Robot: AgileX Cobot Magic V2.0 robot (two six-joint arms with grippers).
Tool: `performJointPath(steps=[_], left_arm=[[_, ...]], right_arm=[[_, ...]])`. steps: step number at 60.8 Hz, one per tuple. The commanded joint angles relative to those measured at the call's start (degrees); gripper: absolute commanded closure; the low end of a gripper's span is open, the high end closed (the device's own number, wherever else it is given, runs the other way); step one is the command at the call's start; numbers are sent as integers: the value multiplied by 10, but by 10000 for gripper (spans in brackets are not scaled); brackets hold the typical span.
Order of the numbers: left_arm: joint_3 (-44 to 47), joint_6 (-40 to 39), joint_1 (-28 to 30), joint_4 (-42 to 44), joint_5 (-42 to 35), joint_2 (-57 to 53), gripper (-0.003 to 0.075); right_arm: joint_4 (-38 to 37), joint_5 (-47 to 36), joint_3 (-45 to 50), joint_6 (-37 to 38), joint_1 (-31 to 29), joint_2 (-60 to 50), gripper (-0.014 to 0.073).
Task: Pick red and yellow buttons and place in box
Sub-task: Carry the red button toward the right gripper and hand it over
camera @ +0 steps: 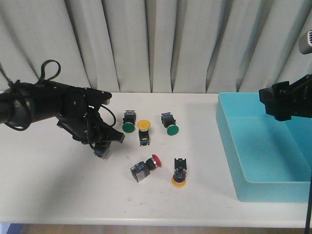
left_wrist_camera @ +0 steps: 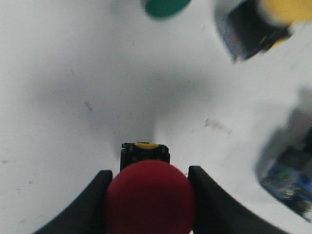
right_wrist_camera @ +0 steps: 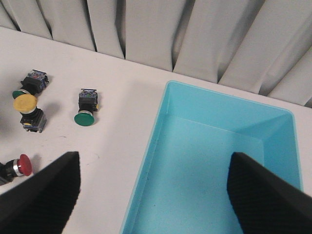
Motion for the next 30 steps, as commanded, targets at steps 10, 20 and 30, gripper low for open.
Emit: performJointPath(steps=[10,20,30], left_arm=[[-15,145,-3,-257,-14,-173,728],[-15,247,-3,-427,46,-187,726],[-14,312,-3,-582,109,-187,726]], right_arm=[[61,-143,60,-248,79,-1,11],[61,-201,111,-332,158,4,11],[62,-210,121,-333,217,4,11]])
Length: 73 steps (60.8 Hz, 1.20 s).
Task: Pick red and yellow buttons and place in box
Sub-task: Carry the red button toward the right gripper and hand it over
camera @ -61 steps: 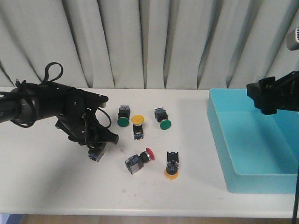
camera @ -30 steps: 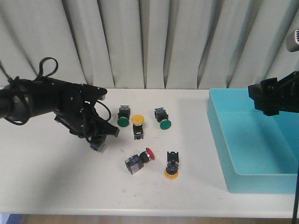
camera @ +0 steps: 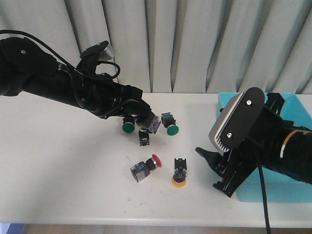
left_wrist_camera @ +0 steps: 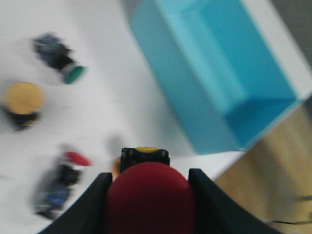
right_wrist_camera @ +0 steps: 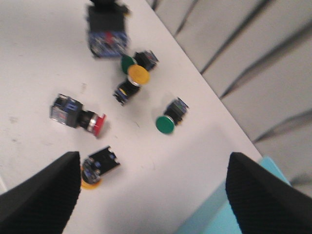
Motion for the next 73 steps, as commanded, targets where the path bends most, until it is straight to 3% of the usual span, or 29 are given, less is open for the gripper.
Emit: performJointPath(steps=[1,17,34,46,50,55,66,73], left_arm=[[-15,45,-3,-122,24,-28,726],[-15,120,-8,-218,87,-28,726],[-15,130,-58,-218,83,-28,726],[-15,130,-63,-218,91,-28,726],[-15,129,-63,-218,100,-28,726],[-15,130,-64,-218,105,-28,724],[-15,130,-65,-218,111,-28,720],[-15,130,-65,-218,107,-28,716]], right_arm=[[3,-51,-15,-8,28,-8,11],[17,-60,-15,-6,71,-7,11],[27,-82,-15,-6,72,8,11],[27,-84,-15,-3,68,26,27],[28,-92,-15,-2,68,26,71],[30,-107,-15,7,68,26,197],[29,-109,-15,11,68,26,598],[29,-109,-15,11,68,26,602]])
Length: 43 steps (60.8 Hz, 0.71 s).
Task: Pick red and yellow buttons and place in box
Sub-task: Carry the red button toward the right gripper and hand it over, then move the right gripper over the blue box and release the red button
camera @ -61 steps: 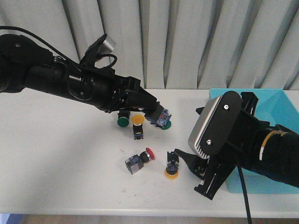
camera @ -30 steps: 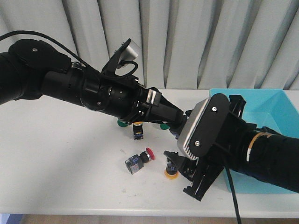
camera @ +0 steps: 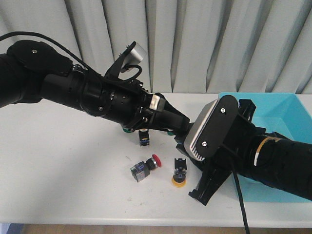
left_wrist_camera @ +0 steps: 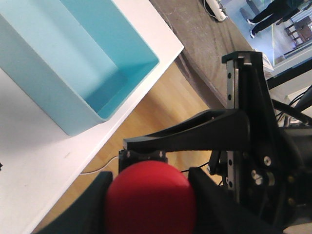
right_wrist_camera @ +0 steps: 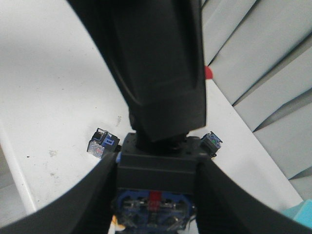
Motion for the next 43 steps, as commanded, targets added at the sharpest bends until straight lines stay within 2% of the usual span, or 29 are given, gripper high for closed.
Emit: performJointPath(steps=[1,6,13,20,26,38,43], left_arm=[[-15,1,-6,-46,2,-27,716],[-15,11,-6,-45,-7,-27,708],[-15,74,-6,-43,-15,-27,680],[-15,117,-10,-42,-26,-27,612],[-15,120,-13,-42,-27,-27,516],[-15,120,-17,-27,-18,-27,255],[-15,120,-17,-27,-9,-27,190]], right_arm=[[2,-51,-16,-3,-1,-10,602],[2,-51,-16,-3,-1,-10,601],[0,-51,-16,-3,-1,-10,599],[0,-52,-16,-3,-1,-10,599],[0,-53,-17,-3,-1,-10,598],[0,-75,-17,-2,-1,-10,596],[1,-78,-17,0,-10,-10,596]])
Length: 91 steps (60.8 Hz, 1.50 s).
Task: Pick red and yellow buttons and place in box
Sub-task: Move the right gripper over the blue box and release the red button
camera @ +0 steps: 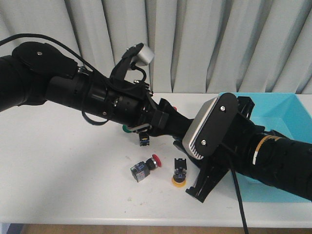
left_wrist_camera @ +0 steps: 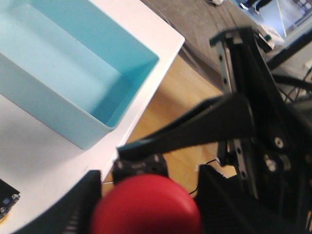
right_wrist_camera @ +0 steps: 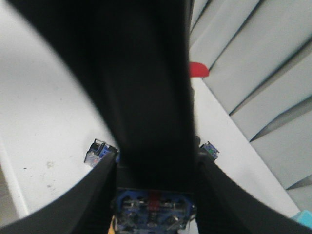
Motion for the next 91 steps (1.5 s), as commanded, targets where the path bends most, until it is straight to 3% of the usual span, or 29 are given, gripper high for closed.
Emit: performJointPath(steps=[1,13,23,36,46,53,61,79,91], left_arm=[[-15,3,-3,-32,11,-27,183],[-24,43,-3,5,7,-34,187],[-80,30,-3,180,-6,-47,262],[-149,-183,-3,519,-45,-77,453],[-152,-328,8,713,-81,-97,635],[-145,-372,28,738,-84,-98,729],[-120,-373,42,737,-94,-98,728],[-55,-425,44,728,-124,-98,727],[-53,-433,44,728,-131,-98,726]], right_arm=[[1,-55,-18,1,-13,-10,596],[2,-63,-19,75,-113,-10,594],[2,-75,-19,145,-212,-10,589],[2,-64,-34,227,-327,2,584],[2,14,-94,252,-372,68,579],[0,82,-140,252,-379,133,575],[0,133,-180,264,-378,210,571],[6,153,-218,268,-378,333,557],[18,195,-255,267,-378,391,498]])
